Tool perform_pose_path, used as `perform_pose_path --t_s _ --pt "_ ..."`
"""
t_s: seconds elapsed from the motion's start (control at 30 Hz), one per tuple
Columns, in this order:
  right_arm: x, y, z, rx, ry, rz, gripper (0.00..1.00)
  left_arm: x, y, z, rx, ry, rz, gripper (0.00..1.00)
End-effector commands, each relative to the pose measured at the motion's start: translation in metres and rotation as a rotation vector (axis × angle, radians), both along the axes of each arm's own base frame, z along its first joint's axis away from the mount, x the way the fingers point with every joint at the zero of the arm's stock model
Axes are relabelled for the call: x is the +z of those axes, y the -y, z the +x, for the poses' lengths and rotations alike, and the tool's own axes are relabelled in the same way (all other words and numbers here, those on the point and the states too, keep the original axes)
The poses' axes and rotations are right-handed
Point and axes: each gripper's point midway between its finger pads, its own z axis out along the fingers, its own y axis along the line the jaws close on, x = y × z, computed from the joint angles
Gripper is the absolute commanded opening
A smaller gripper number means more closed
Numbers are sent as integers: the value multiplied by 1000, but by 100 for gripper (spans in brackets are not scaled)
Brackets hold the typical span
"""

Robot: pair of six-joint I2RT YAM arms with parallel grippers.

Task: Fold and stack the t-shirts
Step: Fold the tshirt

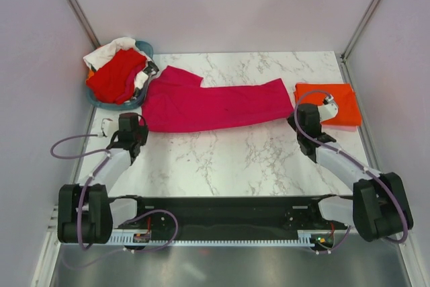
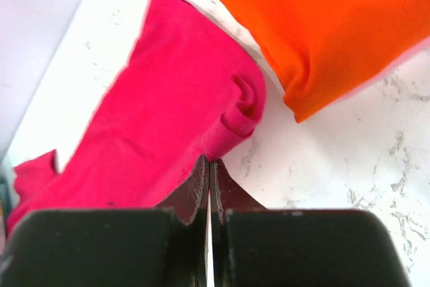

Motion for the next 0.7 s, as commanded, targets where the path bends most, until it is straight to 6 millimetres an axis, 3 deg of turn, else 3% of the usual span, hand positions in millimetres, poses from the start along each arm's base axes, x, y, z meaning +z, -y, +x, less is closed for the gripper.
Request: perform_pose_path --t_s 0.0,0.17,0.3,0.4,0.53,0.67 --pt "43 10 4 -30 84 -47 0 34 -15 -4 9 8 94 2" --pt "75 7 -2 -5 146 -31 0 63 -13 -9 -3 58 97 2" --pt "108 6 -9 19 218 -24 0 105 -8 -15 -34 172 95 2" --pt "159 8 -17 25 324 -22 0 142 -10 -22 -45 261 128 2" --pt "176 11 -27 32 333 -26 0 164 -11 -30 -37 302 138 2" --pt "168 13 -37 19 329 -2 0 154 -9 -36 -38 279 113 2"
